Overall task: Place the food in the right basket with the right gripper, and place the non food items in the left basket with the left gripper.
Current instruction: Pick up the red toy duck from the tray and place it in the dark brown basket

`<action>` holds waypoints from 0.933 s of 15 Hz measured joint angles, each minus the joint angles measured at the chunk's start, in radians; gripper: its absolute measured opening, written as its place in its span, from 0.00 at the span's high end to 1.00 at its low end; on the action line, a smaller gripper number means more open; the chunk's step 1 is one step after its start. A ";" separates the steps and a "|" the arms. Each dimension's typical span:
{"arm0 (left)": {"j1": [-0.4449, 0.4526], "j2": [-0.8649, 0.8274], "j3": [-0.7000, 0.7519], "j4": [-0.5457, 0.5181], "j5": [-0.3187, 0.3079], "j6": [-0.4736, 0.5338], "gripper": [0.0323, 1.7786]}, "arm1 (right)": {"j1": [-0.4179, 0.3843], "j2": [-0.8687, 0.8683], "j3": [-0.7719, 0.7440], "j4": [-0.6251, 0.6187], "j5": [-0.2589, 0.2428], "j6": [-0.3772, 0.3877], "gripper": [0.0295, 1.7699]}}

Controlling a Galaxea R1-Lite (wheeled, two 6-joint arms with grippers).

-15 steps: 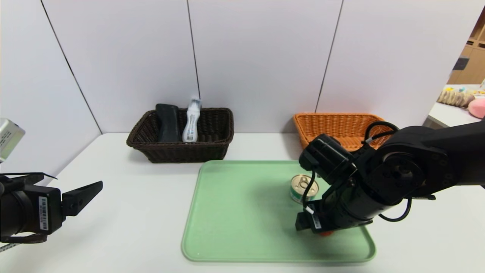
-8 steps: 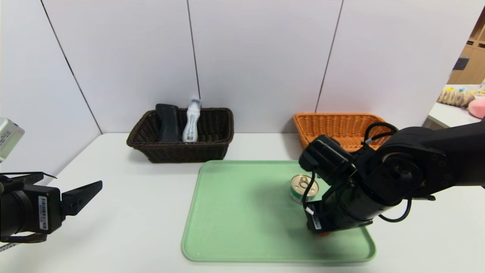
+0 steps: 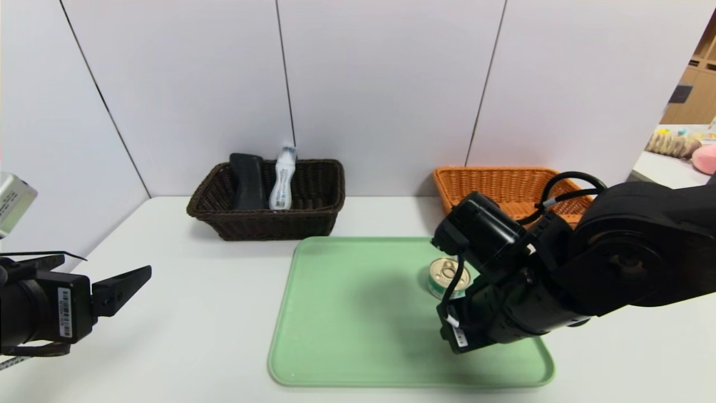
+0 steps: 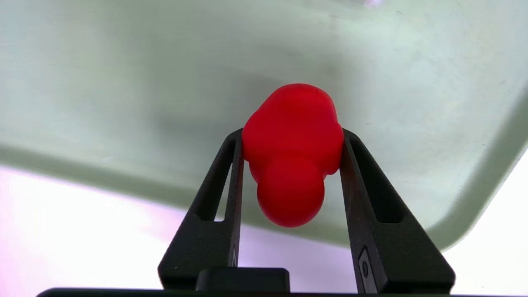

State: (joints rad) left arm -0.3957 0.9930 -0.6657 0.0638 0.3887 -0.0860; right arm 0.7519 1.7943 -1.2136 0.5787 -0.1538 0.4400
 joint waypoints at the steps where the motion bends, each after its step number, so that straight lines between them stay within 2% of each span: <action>1: 0.003 0.000 0.000 0.000 0.000 0.000 0.05 | 0.012 -0.014 -0.020 -0.003 0.006 0.001 0.62; 5: 0.011 0.000 0.008 0.000 0.000 -0.012 0.05 | 0.020 -0.042 -0.138 -0.082 0.015 0.011 0.63; 10: 0.019 0.005 0.011 0.000 0.004 -0.019 0.05 | 0.005 0.000 -0.229 -0.403 0.024 0.013 0.64; 14: 0.072 -0.001 0.016 0.000 0.004 -0.018 0.05 | -0.020 0.113 -0.326 -0.659 0.029 0.016 0.65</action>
State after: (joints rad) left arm -0.3240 0.9915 -0.6498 0.0643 0.3930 -0.1043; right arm 0.7317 1.9070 -1.5400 -0.0806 -0.1249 0.4555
